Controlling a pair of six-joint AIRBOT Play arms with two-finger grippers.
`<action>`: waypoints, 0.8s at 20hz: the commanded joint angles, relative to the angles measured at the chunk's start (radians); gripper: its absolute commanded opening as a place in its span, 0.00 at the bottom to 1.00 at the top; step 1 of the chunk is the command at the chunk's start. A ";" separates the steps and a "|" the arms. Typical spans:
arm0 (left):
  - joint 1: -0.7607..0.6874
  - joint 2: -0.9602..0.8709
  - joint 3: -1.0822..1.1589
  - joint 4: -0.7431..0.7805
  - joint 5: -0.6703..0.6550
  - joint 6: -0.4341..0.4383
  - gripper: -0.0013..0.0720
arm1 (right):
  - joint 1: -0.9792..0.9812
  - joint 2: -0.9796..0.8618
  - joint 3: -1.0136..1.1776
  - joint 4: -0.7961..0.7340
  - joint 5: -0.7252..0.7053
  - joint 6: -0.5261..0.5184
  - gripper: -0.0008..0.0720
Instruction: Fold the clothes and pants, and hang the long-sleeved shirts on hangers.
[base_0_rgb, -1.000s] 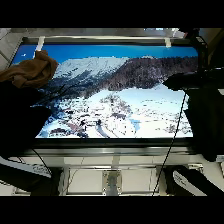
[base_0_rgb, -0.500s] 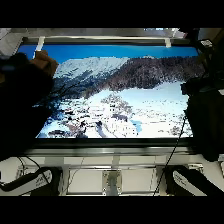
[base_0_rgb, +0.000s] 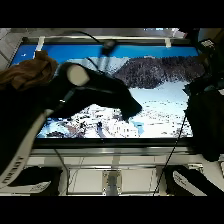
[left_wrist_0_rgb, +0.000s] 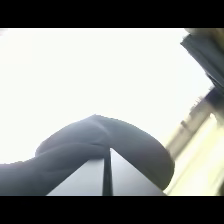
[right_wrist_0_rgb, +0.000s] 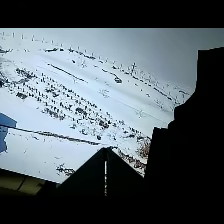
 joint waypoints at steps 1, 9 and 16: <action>-0.243 -0.179 0.000 -0.056 0.268 -0.049 0.03 | 0.000 -0.006 0.001 0.015 -0.047 -0.007 0.02; -0.084 -0.154 0.003 -0.037 0.187 -0.050 0.98 | 0.000 -0.092 -0.005 0.053 -0.085 0.046 0.30; 0.644 0.133 0.002 0.558 -0.225 -0.223 0.98 | -0.046 -0.142 -0.058 0.102 -0.090 0.046 0.29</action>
